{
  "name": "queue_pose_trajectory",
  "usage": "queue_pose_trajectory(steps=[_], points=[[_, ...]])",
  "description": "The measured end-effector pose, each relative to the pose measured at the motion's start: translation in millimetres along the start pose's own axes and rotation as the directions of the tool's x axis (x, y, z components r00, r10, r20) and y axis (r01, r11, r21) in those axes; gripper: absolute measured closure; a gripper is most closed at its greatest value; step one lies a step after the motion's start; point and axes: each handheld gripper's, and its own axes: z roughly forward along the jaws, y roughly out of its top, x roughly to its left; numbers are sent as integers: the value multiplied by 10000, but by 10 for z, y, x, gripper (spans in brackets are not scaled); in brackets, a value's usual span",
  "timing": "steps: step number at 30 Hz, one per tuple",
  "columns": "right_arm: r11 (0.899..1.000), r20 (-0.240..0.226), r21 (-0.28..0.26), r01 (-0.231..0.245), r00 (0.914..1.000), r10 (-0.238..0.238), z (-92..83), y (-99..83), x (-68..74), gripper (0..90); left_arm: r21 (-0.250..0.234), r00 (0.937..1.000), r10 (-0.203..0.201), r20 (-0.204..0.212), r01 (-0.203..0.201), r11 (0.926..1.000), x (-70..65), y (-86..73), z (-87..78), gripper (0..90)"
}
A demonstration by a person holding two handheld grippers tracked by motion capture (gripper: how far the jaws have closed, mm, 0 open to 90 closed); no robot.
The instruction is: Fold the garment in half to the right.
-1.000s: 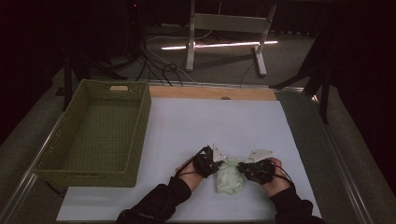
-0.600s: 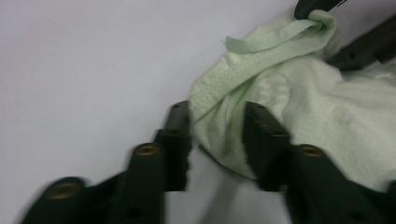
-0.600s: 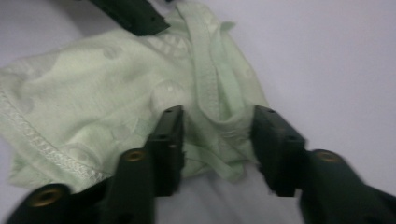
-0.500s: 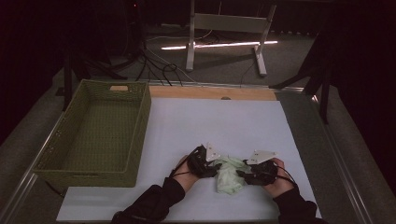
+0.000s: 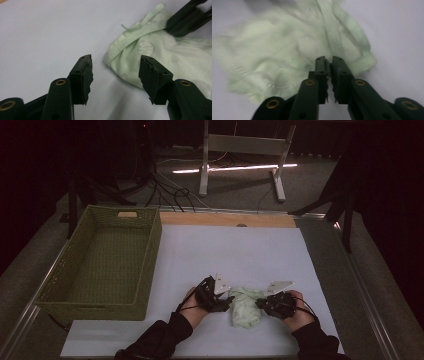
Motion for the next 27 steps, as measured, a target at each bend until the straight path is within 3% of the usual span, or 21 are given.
queue_pose_trajectory(steps=[6,11,13,14,20,21,24,27], points=[[9998,-87,-167,-129,9999,127,-12,-4,-17,766,-70,9999,-80,119,81,9999,4,-13,-46,433],[9961,-158,-827,-310,9994,298,-159,33,-25,648,-287,9980,-234,592,251,9993,9,-12,-106,307],[9927,49,-1156,-335,9994,343,-230,52,-48,555,-347,9954,-250,921,283,9990,6,-14,-134,250],[9898,132,-1379,-356,9992,378,-267,62,-65,499,-305,9945,-164,1037,196,9993,-2,-11,-147,175],[9688,303,-2318,-873,9948,969,-375,86,-109,210,-635,9883,13,1526,85,9979,-44,3,-249,75],[9680,122,-2357,-858,9958,912,-378,78,-121,161,-664,9855,14,1696,100,9977,-43,4,-267,74],[9627,-30,-2501,-1030,9944,1056,-378,70,-122,128,-690,9806,87,1956,49,9976,-43,-1,-321,73],[9552,-60,-2702,-1203,9923,1233,-388,74,-148,127,-720,9807,95,1954,47,9974,-38,-17,-372,79]])
